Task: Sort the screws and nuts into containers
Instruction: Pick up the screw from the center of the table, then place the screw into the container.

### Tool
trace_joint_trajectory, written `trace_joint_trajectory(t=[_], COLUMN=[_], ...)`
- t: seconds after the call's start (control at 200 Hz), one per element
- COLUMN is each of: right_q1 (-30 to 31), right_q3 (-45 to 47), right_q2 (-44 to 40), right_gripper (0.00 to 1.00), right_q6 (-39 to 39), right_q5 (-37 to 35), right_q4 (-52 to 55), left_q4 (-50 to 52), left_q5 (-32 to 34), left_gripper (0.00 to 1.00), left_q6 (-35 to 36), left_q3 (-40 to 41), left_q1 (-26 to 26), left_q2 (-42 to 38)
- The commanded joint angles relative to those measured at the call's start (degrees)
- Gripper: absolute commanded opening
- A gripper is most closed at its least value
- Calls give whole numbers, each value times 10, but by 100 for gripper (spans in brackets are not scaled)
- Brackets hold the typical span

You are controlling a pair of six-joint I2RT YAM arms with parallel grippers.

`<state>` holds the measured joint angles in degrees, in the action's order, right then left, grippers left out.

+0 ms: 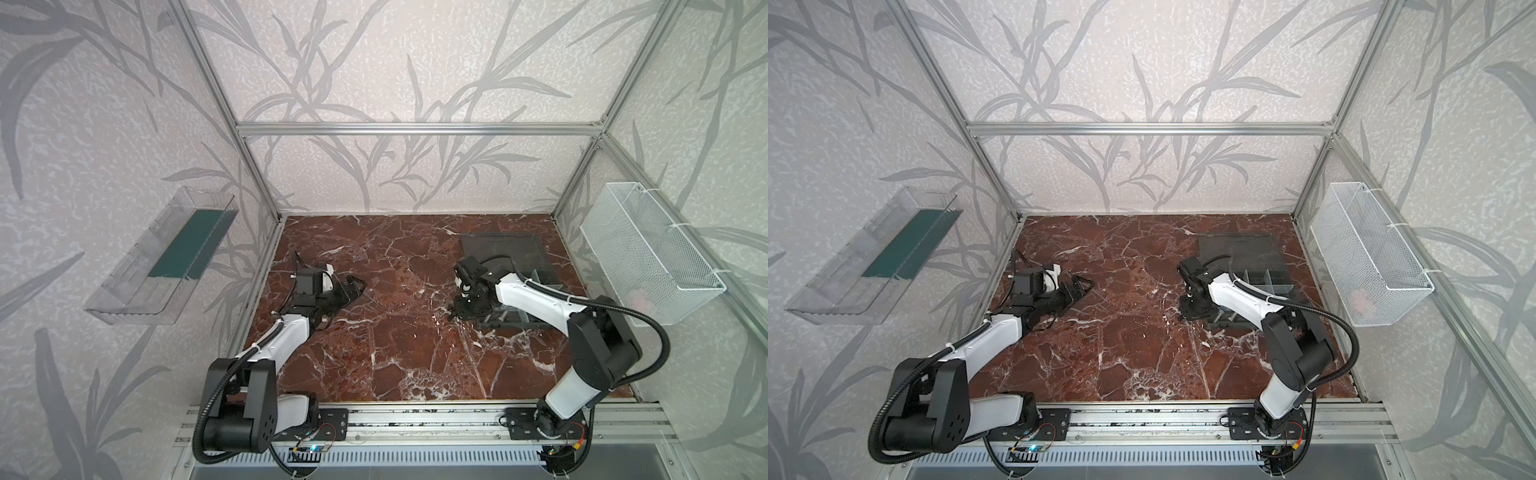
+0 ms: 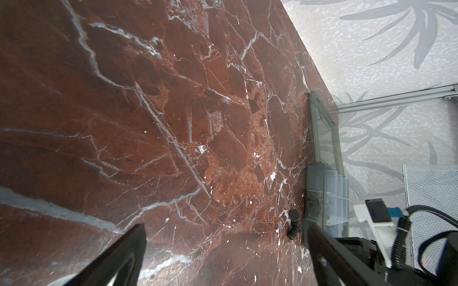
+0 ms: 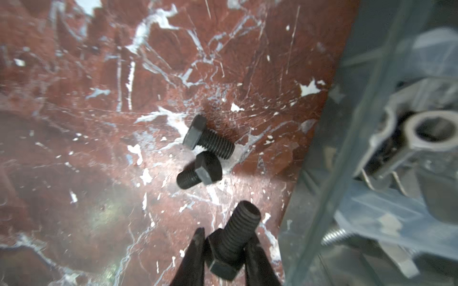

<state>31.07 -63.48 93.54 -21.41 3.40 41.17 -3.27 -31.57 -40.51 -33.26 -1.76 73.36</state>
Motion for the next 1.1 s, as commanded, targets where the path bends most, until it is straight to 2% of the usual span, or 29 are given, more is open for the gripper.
trace_joint_trajectory(t=[0.0,0.19,0.53,0.835,1.095], right_q1=[-24,-115,-315,-403,-433], right_q3=[-8,28,129,136,109], right_q2=[-59,-145,-240,-206,-143], right_gripper=[6,6,6,6,5], right_q6=[12,-5,1,31,50], right_q5=[-12,-51,-48,-26,-9], right_q4=[40,66,20,-7,-13], left_q4=[5,3,3,7,8], left_q5=[2,1,0,1,2], left_gripper=[99,99,99,99,99], left_q6=[7,7,7,7,7], left_q3=[6,6,5,5,4], left_q1=[4,4,4,4,4], left_q2=[-13,-13,-12,-16,-16])
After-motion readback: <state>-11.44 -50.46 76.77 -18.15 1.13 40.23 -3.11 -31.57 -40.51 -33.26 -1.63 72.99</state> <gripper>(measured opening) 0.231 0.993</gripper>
